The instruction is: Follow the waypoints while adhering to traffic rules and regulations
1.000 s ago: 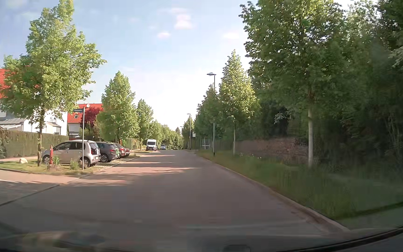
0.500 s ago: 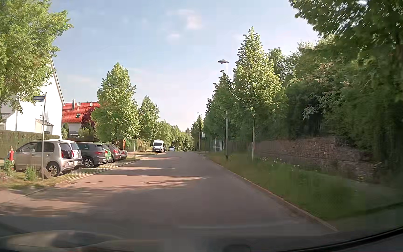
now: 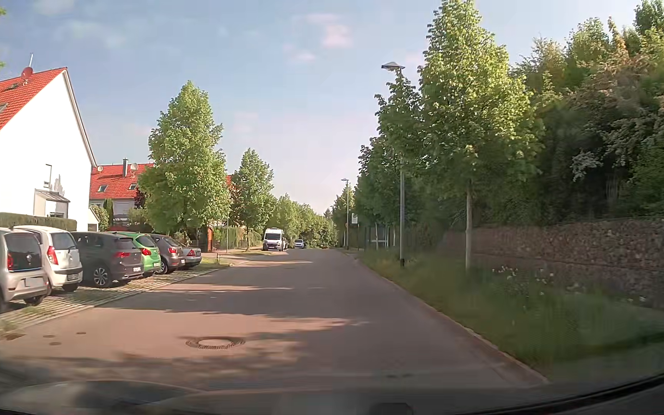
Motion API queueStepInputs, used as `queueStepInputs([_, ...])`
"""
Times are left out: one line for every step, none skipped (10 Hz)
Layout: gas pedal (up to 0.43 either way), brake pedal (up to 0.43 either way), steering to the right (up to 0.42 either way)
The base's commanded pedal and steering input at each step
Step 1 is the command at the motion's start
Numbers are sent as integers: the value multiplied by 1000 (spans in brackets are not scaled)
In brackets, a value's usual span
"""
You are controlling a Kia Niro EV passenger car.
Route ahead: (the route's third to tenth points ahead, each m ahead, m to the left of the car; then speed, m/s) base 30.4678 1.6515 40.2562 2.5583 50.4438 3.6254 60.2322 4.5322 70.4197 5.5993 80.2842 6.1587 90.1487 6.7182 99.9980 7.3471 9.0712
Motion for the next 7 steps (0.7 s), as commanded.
queueStepInputs([59, 0, -44])
queueStepInputs([59, 0, -33])
queueStepInputs([59, 0, -23])
queueStepInputs([59, 0, -18])
queueStepInputs([47, 0, -18])
queueStepInputs([0, 0, -16])
queueStepInputs([0, 0, -14])
